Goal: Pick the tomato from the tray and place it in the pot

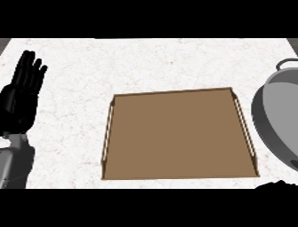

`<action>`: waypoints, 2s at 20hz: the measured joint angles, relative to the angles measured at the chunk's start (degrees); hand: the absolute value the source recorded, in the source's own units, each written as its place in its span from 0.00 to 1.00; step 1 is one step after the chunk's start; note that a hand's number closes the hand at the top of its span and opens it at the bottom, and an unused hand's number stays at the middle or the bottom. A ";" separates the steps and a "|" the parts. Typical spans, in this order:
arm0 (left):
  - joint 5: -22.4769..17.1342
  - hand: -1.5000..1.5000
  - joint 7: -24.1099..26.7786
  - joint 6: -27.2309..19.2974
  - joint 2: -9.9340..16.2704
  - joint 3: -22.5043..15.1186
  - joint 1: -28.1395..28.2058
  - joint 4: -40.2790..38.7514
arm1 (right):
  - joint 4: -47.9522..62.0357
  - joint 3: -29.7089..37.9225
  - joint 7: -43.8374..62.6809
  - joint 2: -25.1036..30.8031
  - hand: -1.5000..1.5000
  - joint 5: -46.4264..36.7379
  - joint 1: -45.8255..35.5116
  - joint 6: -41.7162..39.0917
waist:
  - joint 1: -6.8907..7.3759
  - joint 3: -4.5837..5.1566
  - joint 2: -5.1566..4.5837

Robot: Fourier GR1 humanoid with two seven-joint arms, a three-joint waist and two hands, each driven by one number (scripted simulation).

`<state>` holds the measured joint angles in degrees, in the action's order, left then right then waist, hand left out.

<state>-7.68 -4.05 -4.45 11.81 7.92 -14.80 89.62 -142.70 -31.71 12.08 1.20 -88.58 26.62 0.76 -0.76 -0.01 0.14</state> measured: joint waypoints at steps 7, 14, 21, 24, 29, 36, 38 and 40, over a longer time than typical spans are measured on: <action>0.58 0.50 1.39 0.01 -0.86 -0.61 0.00 -0.95 | 0.47 18.84 -0.65 1.54 1.00 4.49 -5.27 -5.35 | 0.54 -0.09 -0.35; 0.76 0.50 0.80 -0.24 -1.19 -1.01 0.19 0.05 | 7.70 38.04 -5.46 4.33 1.00 17.22 -12.41 -7.06 | 0.45 -0.24 -0.26; 0.76 0.50 1.30 -0.19 -1.53 -0.99 -0.12 -0.96 | 23.69 58.26 -14.53 14.29 1.00 40.78 -21.68 -8.77 | 0.44 -0.17 -0.26; 1.26 0.50 0.79 -0.59 -1.98 -1.70 0.25 0.21 | 35.05 63.72 -20.49 19.75 1.00 45.53 -25.84 -7.84 | 0.92 -0.13 -0.26; 1.11 0.50 0.19 -0.47 -1.64 -1.21 -0.92 -0.26 | 53.66 66.84 -29.98 25.69 1.00 46.96 -31.23 -3.80 | 1.16 -0.06 -0.30; 2.13 0.50 0.68 -1.14 -2.53 -1.97 -2.56 -1.68 | 75.91 65.74 -34.04 31.79 0.00 46.26 -38.97 -5.76 | 1.59 -0.07 -0.46; 1.82 0.50 1.74 -0.62 -2.56 -1.65 -2.88 -3.17 | 80.92 64.97 -35.04 32.29 0.00 46.78 -40.91 -7.40 | 1.59 -0.05 -0.49; 2.14 0.50 1.68 -0.91 -3.07 -2.16 -2.33 -2.60 | 84.85 63.71 -36.46 32.72 0.00 46.95 -42.75 -8.85 | 1.62 -0.06 -0.43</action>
<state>-5.54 -2.37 -5.36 8.74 5.76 -17.13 87.02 -57.84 32.00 -24.38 33.92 -41.63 -16.14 -8.09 0.85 -0.08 -0.29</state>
